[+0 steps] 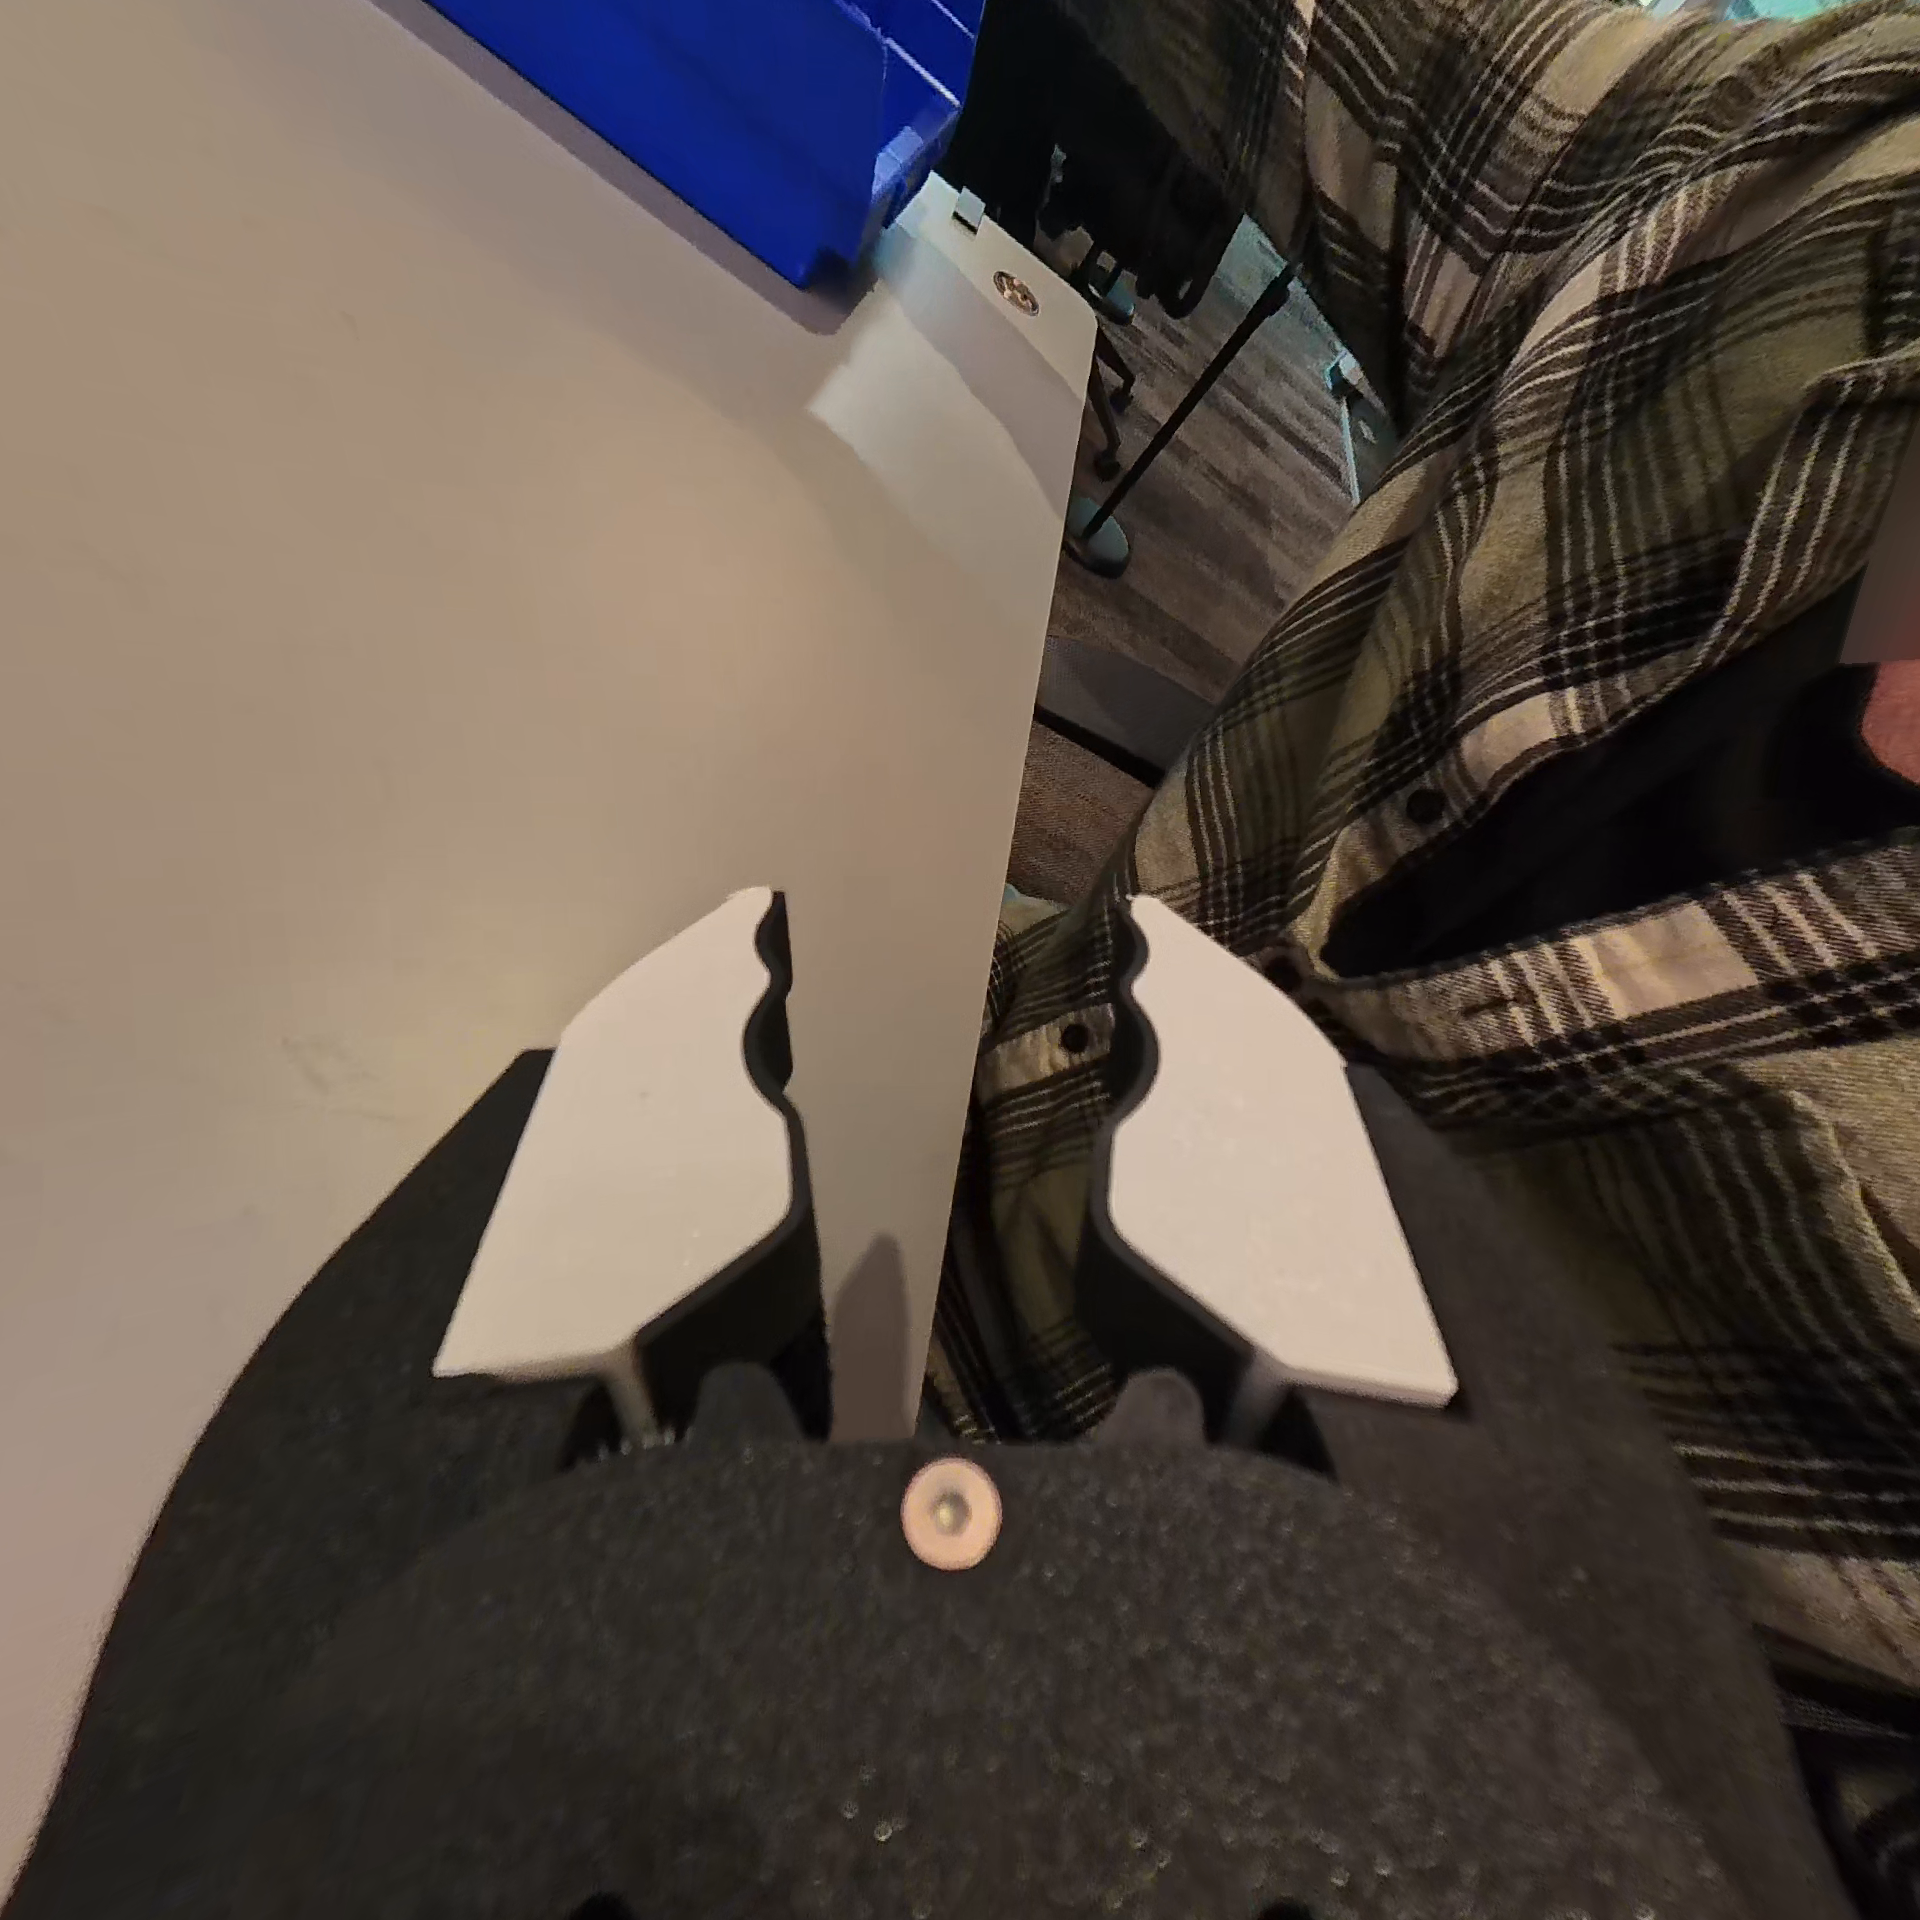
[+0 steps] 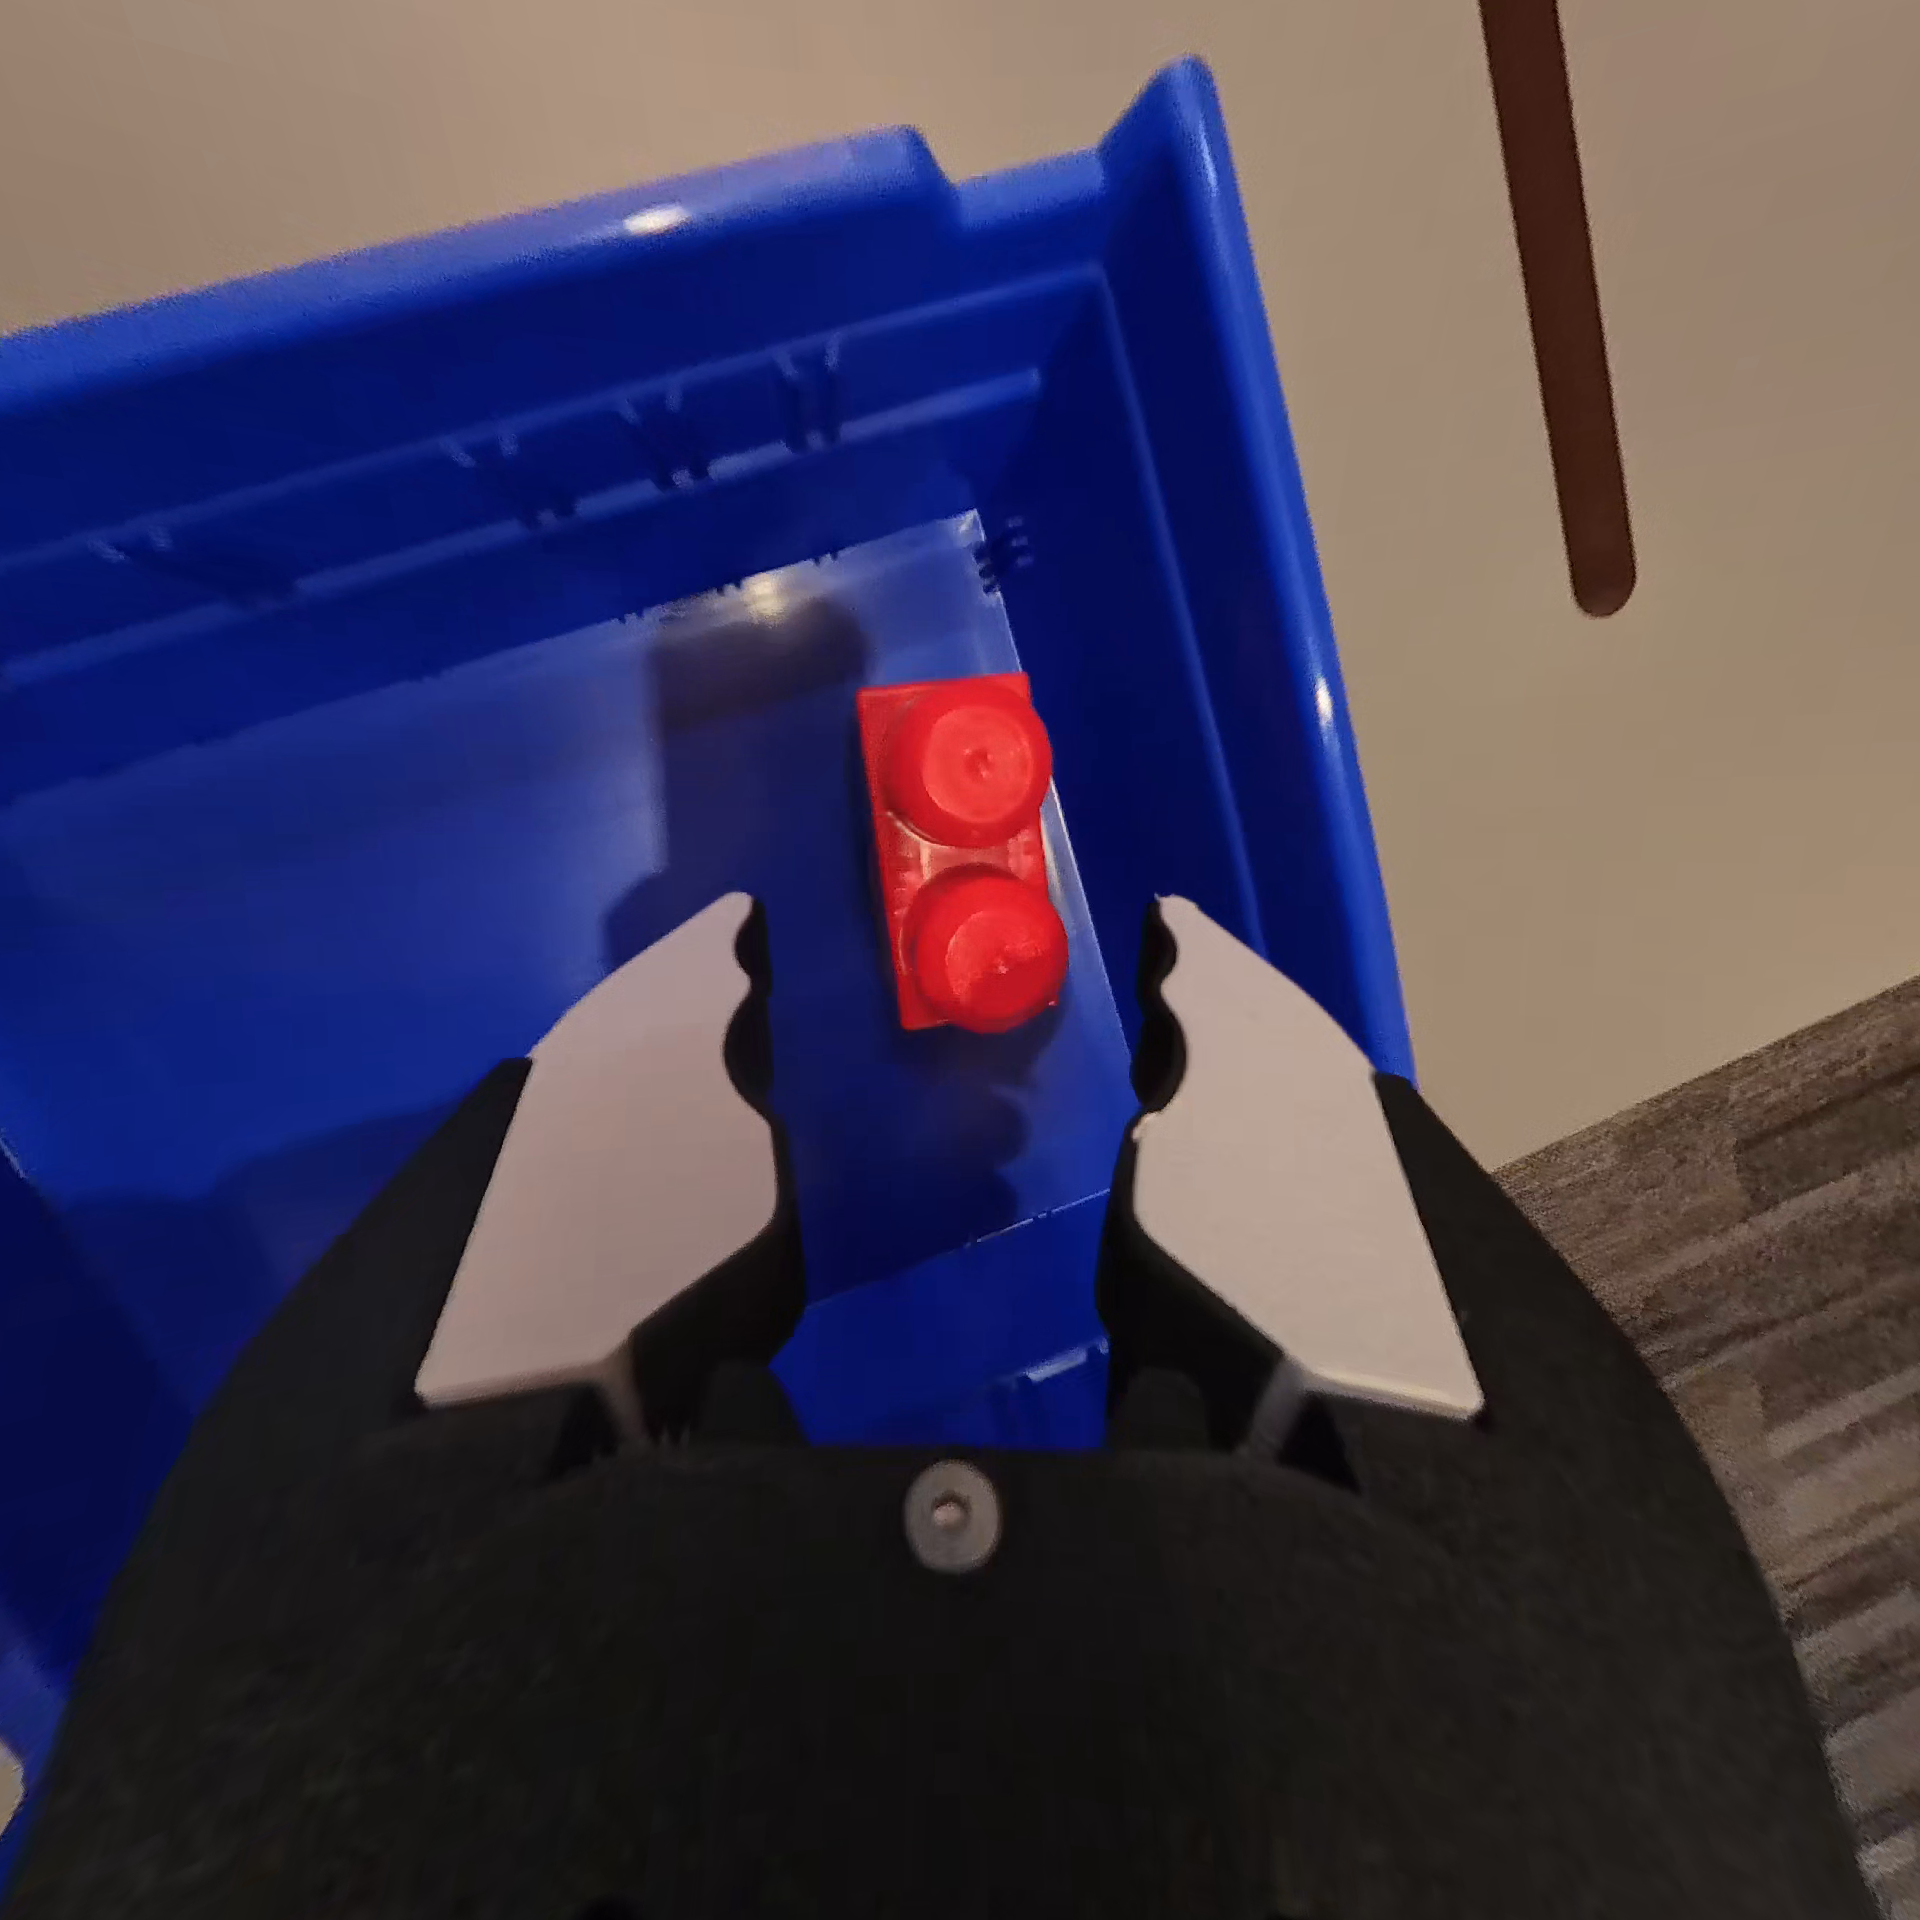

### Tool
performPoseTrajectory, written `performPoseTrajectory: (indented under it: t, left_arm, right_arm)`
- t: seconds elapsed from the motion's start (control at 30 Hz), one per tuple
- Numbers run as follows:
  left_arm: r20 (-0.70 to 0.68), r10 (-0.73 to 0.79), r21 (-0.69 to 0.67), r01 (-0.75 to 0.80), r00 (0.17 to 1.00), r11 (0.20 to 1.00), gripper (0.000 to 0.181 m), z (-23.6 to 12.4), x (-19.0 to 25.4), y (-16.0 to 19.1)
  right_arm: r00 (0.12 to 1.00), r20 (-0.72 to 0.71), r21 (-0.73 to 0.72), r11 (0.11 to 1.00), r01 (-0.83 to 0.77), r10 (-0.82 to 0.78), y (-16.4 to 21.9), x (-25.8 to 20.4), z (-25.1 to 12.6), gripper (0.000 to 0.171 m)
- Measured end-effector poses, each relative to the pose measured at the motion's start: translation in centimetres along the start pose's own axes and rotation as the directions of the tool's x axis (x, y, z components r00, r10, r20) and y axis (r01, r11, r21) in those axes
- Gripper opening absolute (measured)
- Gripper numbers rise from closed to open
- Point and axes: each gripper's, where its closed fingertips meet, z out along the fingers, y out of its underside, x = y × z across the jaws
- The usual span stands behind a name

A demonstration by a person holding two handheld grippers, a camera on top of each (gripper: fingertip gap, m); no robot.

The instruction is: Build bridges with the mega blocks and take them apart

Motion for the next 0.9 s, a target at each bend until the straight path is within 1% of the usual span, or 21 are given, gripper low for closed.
performPoseTrajectory:
  t: [0.03, 0.17, 0.3, 0.4, 0.6, 0.63, 0.67, 0.77, 0.9]
  left_arm:
    - [0.000, 0.000, 0.000, 0.000, 1.000, 1.000, 0.059, 0.0, 0.0, 0.0]
    - [-0.001, 0.003, -0.013, -0.003, 1.000, 1.000, 0.059, 0.1, 0.0, 0.0]
    - [0.003, 0.004, -0.021, -0.004, 1.000, 1.000, 0.059, 0.2, -0.1, -0.2]
    - [-0.002, -0.003, -0.011, 0.003, 1.000, 1.000, 0.059, 0.3, -0.3, -0.3]
    - [-0.005, -0.014, 0.008, 0.014, 1.000, 1.000, 0.058, 0.3, -0.6, -0.6]
    - [-0.004, -0.018, 0.013, 0.018, 1.000, 1.000, 0.059, 0.2, -0.7, -0.6]
    - [0.001, -0.021, 0.021, 0.021, 1.000, 1.000, 0.059, 0.0, -0.9, -0.7]
    - [0.022, -0.021, 0.054, 0.020, 1.000, 0.998, 0.059, -0.9, -1.3, -1.1]
    - [0.065, -0.030, 0.107, 0.023, 0.997, 0.994, 0.060, -2.8, -2.4, -1.3]
  right_arm:
    - [1.000, 0.003, -0.010, 1.000, -0.006, 0.006, 0.2, 0.0, 0.3, 0.066]
    - [1.000, 0.031, -0.062, 0.998, 0.002, 0.000, 1.1, -0.1, 1.4, 0.050]
    - [0.997, 0.061, -0.010, 0.999, 0.044, -0.043, -0.2, -0.6, 1.5, 0.034]
    - [0.991, 0.101, -0.004, 0.996, 0.085, -0.084, -0.9, -1.1, 1.8, 0.034]
    - [0.988, 0.093, -0.021, 0.992, 0.125, -0.122, -1.3, -0.8, 2.2, 0.034]
    - [0.989, 0.084, -0.020, 0.992, 0.124, -0.122, -1.3, -0.7, 2.0, 0.038]
    - [0.992, 0.063, -0.016, 0.993, 0.113, -0.112, -1.4, -0.5, 1.7, 0.051]
    - [0.999, 0.004, -0.017, 0.998, 0.052, -0.052, -1.4, 0.1, -0.2, 0.074]
    - [0.993, -0.106, 0.103, 0.993, -0.049, 0.060, -3.8, 0.0, -5.3, 0.085]
